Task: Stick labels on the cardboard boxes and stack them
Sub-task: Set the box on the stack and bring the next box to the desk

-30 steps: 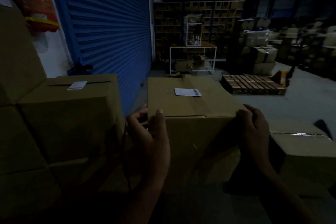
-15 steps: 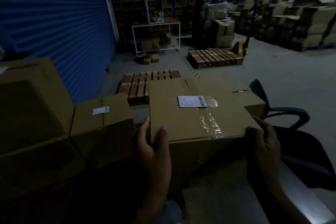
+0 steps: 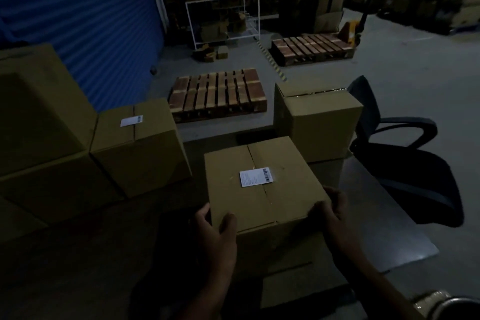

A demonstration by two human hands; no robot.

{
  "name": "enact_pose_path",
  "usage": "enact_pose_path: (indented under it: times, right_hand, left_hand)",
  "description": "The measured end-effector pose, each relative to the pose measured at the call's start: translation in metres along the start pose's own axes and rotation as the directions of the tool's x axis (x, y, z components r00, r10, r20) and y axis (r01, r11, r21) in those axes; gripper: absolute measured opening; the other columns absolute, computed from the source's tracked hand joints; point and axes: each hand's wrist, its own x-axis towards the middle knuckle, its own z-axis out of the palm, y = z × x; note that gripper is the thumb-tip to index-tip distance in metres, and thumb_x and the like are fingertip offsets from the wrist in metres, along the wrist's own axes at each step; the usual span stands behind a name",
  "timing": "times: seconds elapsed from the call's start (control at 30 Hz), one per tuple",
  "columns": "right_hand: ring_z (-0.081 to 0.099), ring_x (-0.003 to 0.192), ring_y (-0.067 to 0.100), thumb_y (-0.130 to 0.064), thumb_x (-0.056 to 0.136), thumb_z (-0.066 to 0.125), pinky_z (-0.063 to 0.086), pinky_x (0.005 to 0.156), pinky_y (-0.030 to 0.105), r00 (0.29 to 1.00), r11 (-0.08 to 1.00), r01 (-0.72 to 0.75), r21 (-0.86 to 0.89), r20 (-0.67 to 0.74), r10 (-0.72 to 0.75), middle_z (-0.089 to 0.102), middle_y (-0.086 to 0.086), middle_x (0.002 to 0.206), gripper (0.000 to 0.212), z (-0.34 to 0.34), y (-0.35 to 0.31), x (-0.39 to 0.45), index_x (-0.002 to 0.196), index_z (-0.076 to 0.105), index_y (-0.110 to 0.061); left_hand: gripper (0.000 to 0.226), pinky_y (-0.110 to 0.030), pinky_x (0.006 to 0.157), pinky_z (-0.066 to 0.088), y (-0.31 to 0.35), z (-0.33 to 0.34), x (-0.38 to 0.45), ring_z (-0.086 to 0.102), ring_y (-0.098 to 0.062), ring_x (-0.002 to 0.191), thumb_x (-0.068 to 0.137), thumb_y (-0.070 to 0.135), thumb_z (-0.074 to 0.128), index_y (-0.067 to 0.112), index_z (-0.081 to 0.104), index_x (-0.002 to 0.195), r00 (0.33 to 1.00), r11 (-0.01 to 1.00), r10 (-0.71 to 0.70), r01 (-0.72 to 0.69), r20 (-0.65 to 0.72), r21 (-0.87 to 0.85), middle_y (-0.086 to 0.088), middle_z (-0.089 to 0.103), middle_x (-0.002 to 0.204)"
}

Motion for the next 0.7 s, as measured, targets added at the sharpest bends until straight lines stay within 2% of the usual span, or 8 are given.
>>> enact_pose_path:
  times: [0.17,0.2,0.27,0.33,0.4,0.5,0.6,0.7]
  right_hand:
    - [0.063,0.108,0.017,-0.028,0.100,0.057,0.056,0.092,0.049,1.000,0.976,0.011,-0.219,-0.001,-0.012,0.059,0.001,0.128,0.028,0.000,0.003,0.008,0.126,0.047,-0.032]
    - [0.059,0.112,0.017,-0.028,0.098,0.061,0.053,0.095,0.046,0.997,0.924,0.076,-0.376,0.001,-0.081,0.057,0.000,0.130,0.033,0.000,0.001,0.010,0.129,0.048,-0.029]
    - [0.050,0.120,0.020,-0.029,0.092,0.068,0.046,0.097,0.041,0.952,0.699,0.233,-0.676,0.011,-0.307,0.052,0.003,0.132,0.044,0.005,-0.004,0.012,0.132,0.052,-0.020]
    - [0.044,0.129,0.024,-0.030,0.089,0.074,0.042,0.104,0.042,0.904,0.585,0.346,-0.734,0.094,-0.416,0.050,0.005,0.139,0.055,0.015,-0.012,0.016,0.138,0.053,-0.018]
    - [0.038,0.136,0.023,-0.030,0.084,0.079,0.035,0.110,0.039,0.899,0.569,0.407,-0.715,0.204,-0.387,0.047,0.003,0.146,0.064,0.033,-0.020,0.022,0.141,0.052,-0.021]
    - [0.042,0.131,0.024,-0.035,0.084,0.077,0.036,0.105,0.037,0.877,0.459,0.464,-0.758,0.321,-0.357,0.051,0.003,0.143,0.061,0.063,-0.020,0.031,0.139,0.054,-0.022]
    - [0.044,0.122,0.022,-0.040,0.086,0.071,0.035,0.096,0.037,0.876,0.383,0.456,-0.804,0.328,-0.354,0.054,-0.001,0.133,0.048,0.075,-0.012,0.034,0.130,0.059,-0.027]
    - [0.046,0.112,0.020,-0.040,0.090,0.068,0.035,0.090,0.035,0.895,0.417,0.401,-0.816,0.252,-0.367,0.056,-0.002,0.121,0.031,0.077,-0.009,0.036,0.118,0.063,-0.026]
  left_hand:
    - [0.055,-0.053,0.092,0.059,-0.005,-0.003,0.002,0.061,-0.023,0.114,0.079,0.040,0.082,0.040,0.044,0.118,0.998,0.997,0.019,-0.023,0.061,0.072,0.001,0.054,0.129]
    - [0.056,-0.051,0.091,0.059,-0.003,-0.003,0.007,0.059,-0.024,0.114,0.080,0.033,0.084,0.038,0.044,0.119,0.997,0.990,0.052,-0.059,0.060,0.127,0.000,0.051,0.130]
    - [0.060,-0.046,0.090,0.055,0.003,-0.001,0.018,0.054,-0.024,0.118,0.078,0.027,0.086,0.033,0.048,0.123,0.977,0.933,0.207,-0.213,0.049,0.291,0.000,0.045,0.133]
    - [0.057,-0.041,0.094,0.052,0.017,0.007,0.030,0.047,-0.019,0.124,0.079,0.023,0.085,0.029,0.054,0.126,0.911,0.839,0.384,-0.413,0.151,0.354,0.003,0.044,0.135]
    - [0.051,-0.036,0.096,0.054,0.033,0.022,0.043,0.047,-0.013,0.124,0.083,0.020,0.084,0.027,0.058,0.125,0.795,0.746,0.479,-0.592,0.372,0.305,0.009,0.046,0.130]
    - [0.042,-0.036,0.094,0.053,0.048,0.042,0.063,0.046,-0.009,0.117,0.091,0.038,0.075,0.035,0.059,0.130,0.612,0.596,0.452,-0.748,0.649,0.291,0.015,0.047,0.124]
    - [0.041,-0.040,0.095,0.052,0.044,0.047,0.080,0.046,-0.008,0.113,0.094,0.056,0.061,0.040,0.058,0.131,0.534,0.521,0.412,-0.803,0.738,0.290,0.016,0.051,0.121]
    - [0.040,-0.037,0.091,0.053,0.038,0.045,0.085,0.047,-0.007,0.108,0.090,0.062,0.057,0.036,0.064,0.119,0.516,0.508,0.466,-0.821,0.719,0.260,0.013,0.054,0.116]
